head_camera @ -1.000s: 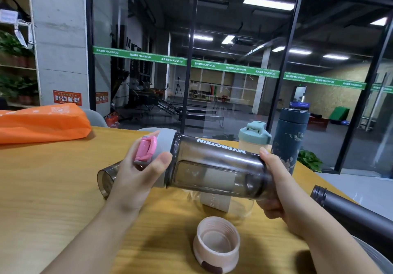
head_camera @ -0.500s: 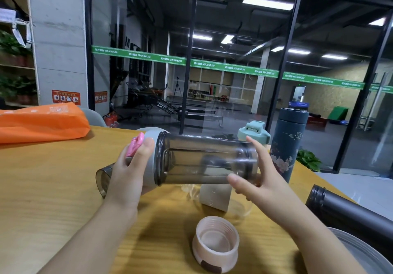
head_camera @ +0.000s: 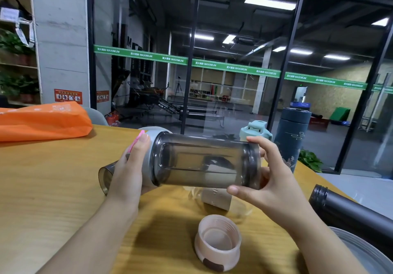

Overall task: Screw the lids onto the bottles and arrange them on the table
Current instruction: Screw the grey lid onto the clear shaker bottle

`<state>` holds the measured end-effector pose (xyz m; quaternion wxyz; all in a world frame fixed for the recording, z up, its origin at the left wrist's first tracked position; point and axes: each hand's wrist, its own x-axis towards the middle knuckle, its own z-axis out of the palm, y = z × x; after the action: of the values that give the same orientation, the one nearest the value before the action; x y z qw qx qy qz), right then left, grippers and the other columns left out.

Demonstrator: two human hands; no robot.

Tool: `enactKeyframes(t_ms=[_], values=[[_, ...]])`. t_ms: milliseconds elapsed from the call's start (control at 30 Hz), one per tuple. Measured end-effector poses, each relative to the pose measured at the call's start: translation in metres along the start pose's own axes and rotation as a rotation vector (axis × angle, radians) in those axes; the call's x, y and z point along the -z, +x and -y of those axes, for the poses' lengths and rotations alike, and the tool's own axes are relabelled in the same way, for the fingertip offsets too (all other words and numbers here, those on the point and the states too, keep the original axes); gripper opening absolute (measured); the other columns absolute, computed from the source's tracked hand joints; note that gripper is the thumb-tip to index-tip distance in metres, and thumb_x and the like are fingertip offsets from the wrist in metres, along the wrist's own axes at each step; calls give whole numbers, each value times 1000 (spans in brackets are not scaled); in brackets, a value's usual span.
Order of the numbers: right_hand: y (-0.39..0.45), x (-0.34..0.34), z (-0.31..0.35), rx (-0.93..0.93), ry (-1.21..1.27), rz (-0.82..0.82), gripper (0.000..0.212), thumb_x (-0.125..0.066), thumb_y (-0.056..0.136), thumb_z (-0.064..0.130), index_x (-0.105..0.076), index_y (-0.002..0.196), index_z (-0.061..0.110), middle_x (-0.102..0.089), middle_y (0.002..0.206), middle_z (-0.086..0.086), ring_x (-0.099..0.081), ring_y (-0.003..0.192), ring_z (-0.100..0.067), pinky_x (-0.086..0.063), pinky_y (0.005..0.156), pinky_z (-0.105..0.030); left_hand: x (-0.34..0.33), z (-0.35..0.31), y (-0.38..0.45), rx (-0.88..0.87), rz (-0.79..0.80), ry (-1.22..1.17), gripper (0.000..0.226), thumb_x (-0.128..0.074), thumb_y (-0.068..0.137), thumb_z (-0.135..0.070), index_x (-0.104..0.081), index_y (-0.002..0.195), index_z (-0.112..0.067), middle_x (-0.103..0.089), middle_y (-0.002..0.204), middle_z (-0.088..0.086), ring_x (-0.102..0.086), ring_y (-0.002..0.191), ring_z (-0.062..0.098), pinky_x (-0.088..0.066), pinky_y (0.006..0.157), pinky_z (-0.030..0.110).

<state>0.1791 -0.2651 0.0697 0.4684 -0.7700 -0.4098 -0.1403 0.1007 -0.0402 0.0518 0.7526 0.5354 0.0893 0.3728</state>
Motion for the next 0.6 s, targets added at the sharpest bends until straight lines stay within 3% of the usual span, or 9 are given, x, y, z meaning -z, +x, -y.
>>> enactKeyframes(t_ms=[67,200,333,433,500,600], values=[[0,0,-2,-3,-7,-10,90,-74,45,75,-33,122,57,-53,109,21,-65,86,-22,-57,74,-45,-1,-1,-2,6,11,22,69,-60,59,-68,-59,123,-42,-70,114,-6,-66,96,14,-54,61,31],[-1,-1,-5,-22,-43,-7,80,-68,50,76,-30,118,57,-60,108,15,-62,96,-9,-54,82,-40,-2,-1,-3,-8,25,26,52,-61,59,-66,-62,108,-50,-69,113,-11,-66,95,11,-54,63,32],[1,-5,-8,-80,40,-5,57,-57,60,71,-35,112,61,-64,108,23,-60,101,2,-50,90,-36,-3,0,-5,-23,29,41,40,-61,47,-70,-62,85,-60,-65,122,-13,-61,110,11,-51,89,42],[2,-6,-9,-164,111,4,46,-51,63,74,-43,107,62,-63,108,30,-60,101,6,-48,88,-34,-2,1,-5,-85,36,69,52,-64,46,-75,-62,96,-60,-60,131,-12,-53,124,15,-40,105,50],[4,-7,-9,-215,140,-22,48,-45,63,77,-52,103,52,-66,98,28,-60,88,10,-46,78,-30,-2,2,-5,-114,40,69,57,-65,45,-73,-63,100,-55,-60,128,-15,-52,125,14,-38,107,52],[6,-5,-9,-260,131,-106,69,-37,63,79,-64,93,23,-68,81,4,-59,66,-1,-41,64,-29,-4,2,-7,-155,97,32,41,-67,50,-64,-66,89,-53,-64,112,-13,-56,117,18,-39,105,57]])
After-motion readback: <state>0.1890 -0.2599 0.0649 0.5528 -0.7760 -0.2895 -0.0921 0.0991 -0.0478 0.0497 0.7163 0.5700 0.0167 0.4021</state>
